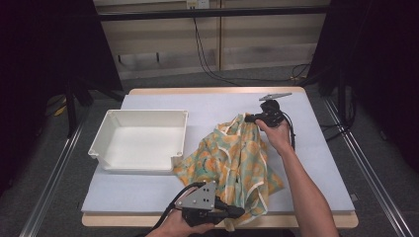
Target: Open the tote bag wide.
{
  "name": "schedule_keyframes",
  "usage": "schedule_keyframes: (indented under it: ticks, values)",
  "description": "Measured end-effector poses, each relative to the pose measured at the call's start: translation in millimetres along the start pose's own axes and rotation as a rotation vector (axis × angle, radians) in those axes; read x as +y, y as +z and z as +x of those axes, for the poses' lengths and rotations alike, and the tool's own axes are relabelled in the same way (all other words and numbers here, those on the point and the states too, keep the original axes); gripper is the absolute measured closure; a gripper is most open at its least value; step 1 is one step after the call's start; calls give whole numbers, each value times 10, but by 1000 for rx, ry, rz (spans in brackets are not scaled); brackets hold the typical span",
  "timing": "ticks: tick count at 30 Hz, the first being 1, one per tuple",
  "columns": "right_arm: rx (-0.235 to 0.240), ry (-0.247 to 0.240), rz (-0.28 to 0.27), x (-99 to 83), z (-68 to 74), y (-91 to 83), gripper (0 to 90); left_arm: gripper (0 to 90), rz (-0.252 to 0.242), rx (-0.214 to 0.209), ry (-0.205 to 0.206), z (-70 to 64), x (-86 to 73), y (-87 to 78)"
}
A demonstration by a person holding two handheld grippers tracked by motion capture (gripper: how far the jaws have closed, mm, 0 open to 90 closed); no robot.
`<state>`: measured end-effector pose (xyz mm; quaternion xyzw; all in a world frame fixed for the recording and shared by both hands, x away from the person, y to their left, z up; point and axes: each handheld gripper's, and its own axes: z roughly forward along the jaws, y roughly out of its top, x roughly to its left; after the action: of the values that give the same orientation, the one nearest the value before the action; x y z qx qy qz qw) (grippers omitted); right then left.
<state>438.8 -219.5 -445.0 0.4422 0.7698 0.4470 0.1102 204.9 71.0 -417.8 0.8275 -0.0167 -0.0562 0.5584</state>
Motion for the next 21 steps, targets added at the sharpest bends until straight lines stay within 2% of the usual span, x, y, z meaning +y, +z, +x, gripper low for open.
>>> schedule_keyframes:
  ticks: [2, 4, 6, 7, 9, 10, 13, 15, 17, 18, 21]
  values:
    - [2, 0, 5, -19, 6, 27, 899, 900, -17, 0, -22, 45, -46, 0]
    - [30, -7, -5, -41, 21, 21, 896, 900, -12, 36, -37, 97, -83, -2]
    - [52, -7, -12, -67, 50, -4, 883, 896, -20, 47, -69, 165, -117, -24]
    - [68, -14, -7, -79, 68, -21, 853, 886, -14, 66, -66, 188, -120, -40]
    - [76, -21, -15, -82, 101, -67, 799, 850, -29, 78, -86, 225, -134, -60]
    - [81, -28, -22, -81, 111, -87, 776, 824, -37, 105, -97, 238, -139, -75]
    - [81, -38, -41, -75, 159, -194, 626, 744, -31, 135, -93, 271, -140, -126]
    - [65, -41, -53, -81, 192, -268, 564, 687, -58, 148, -106, 273, -139, -144]
    - [64, -45, -58, -88, 219, -367, 499, 632, -46, 165, -102, 271, -119, -191]
    - [59, -46, -63, -87, 233, -422, 472, 608, -57, 174, -104, 268, -110, -207]
    - [50, -57, -95, -78, 290, -604, 399, 578, -79, 192, -102, 289, -64, -292]
